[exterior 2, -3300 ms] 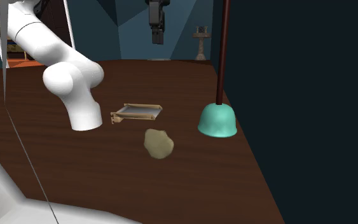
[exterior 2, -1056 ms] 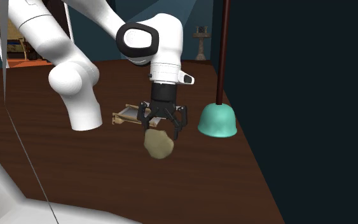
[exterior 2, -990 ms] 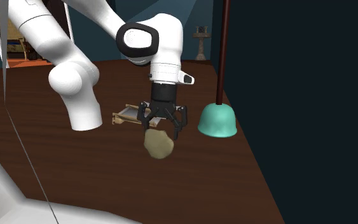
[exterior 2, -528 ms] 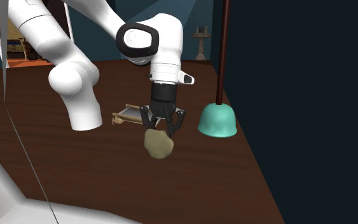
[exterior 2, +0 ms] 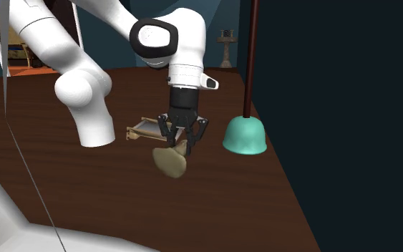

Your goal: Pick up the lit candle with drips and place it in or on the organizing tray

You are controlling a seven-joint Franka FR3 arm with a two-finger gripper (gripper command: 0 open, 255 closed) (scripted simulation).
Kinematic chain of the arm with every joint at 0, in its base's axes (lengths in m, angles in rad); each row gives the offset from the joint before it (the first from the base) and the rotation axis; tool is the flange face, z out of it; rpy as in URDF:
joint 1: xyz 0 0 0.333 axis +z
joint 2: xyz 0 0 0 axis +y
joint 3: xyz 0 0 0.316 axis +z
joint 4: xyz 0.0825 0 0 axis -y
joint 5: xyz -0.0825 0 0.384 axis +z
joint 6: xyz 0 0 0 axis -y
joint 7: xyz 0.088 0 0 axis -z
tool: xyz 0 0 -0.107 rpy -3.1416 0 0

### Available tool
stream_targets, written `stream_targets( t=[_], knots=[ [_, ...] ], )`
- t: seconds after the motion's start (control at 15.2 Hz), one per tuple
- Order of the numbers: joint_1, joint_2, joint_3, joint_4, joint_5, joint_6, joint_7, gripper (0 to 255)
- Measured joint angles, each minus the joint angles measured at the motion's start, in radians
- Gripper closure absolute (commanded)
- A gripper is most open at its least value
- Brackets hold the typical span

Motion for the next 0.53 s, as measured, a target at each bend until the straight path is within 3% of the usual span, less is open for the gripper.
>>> stream_targets(
  t=[0.53],
  knots=[
    [0.002, -0.080, 0.041, 0.061, 0.039, -0.138, -0.030, 255]
  ],
)
